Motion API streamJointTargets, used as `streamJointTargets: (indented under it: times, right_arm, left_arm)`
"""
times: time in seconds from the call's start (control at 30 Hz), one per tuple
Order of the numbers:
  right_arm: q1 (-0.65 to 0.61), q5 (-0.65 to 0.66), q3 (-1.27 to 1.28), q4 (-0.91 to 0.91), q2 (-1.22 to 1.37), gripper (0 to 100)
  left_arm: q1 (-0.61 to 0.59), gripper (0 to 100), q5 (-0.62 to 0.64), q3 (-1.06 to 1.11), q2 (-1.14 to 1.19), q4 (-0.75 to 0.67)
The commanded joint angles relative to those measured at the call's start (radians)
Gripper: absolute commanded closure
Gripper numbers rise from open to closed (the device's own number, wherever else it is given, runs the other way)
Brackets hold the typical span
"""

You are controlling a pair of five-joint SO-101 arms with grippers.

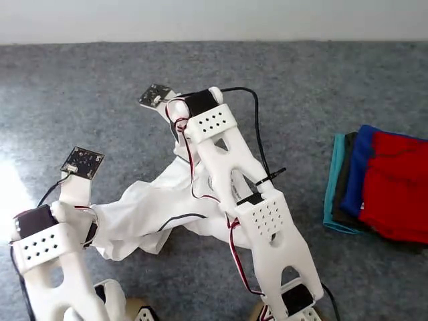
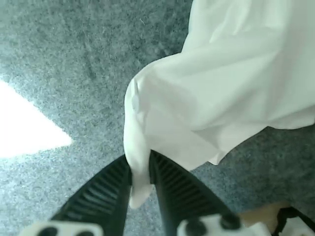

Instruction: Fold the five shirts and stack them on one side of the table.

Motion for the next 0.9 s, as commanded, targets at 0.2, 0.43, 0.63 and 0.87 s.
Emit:
streamJointTargets:
  times: [0.2, 0.43, 0.63, 0.87]
  right_arm:
    - [0.053, 0.006, -0.084, 0.030, -0.008, 90.2]
    - [0.008, 0.006, -0.091, 0.025, 0.062, 90.2]
    - [-0.015, 0.006, -0.092, 0.028, 0.071, 90.2]
    - [-0.015, 0.006, -0.121, 0.038, 0.053, 90.2]
  left_arm:
    - [0.000, 99, 0.002, -0.004, -0.015, -0.006]
    - [0.000, 99, 0.002, -0.004, -0.015, -0.003]
    - [0.000, 99, 0.002, -0.004, -0.015, -0.002]
    - [0.000, 99, 0.002, -0.004, -0.015, 0.000]
